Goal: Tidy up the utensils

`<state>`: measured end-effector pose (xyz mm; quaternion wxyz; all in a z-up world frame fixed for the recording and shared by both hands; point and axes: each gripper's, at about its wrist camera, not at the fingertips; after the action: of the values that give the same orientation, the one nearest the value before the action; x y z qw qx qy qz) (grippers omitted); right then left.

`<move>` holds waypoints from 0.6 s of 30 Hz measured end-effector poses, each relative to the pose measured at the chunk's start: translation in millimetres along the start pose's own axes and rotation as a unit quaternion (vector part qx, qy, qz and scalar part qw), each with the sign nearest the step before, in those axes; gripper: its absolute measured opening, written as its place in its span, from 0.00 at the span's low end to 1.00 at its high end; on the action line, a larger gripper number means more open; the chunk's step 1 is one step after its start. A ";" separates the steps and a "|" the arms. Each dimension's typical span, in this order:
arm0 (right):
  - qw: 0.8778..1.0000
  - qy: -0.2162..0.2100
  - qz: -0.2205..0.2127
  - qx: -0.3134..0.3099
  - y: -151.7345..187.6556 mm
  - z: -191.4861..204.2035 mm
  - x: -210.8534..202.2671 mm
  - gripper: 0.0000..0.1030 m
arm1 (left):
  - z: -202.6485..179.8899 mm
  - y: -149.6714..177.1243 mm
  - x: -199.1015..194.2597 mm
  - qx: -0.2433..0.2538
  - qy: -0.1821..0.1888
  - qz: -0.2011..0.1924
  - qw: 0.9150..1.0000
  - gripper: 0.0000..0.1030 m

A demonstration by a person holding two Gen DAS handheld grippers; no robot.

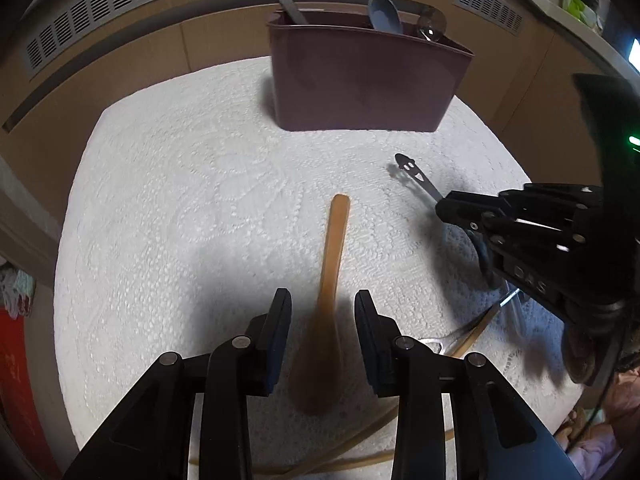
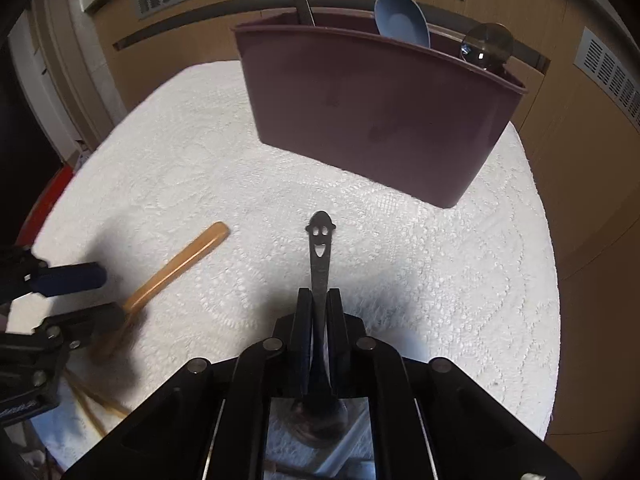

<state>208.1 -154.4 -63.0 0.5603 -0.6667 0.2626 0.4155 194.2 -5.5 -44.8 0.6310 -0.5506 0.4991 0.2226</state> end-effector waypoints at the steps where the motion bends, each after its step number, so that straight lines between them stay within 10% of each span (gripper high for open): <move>1: 1.000 -0.003 -0.005 -0.001 2.5 -1.0 -5.0 0.06 | -2.5 -3.3 3.8 0.006 -0.001 0.004 1.000 0.33; 11: 0.999 -0.016 -0.043 0.015 17.4 -15.0 -35.9 0.06 | -11.1 -32.8 40.9 0.030 0.001 0.042 0.999 0.25; 18: 0.998 -0.019 -0.057 0.022 19.3 -17.2 -44.2 0.06 | -20.4 -20.2 12.1 0.026 -0.022 -0.046 0.998 0.11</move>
<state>174.0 -180.5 -35.2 0.6028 -0.6600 0.2221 0.3895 208.0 -33.4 -43.7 0.6657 -0.5514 0.4646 0.1921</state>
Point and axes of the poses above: each gripper's, at about its wrist camera, not at the fingertips, and x roughly the way its jaws point, z to its left, y to its underside, and after that the axes turned 2 degrees about y, right-handed
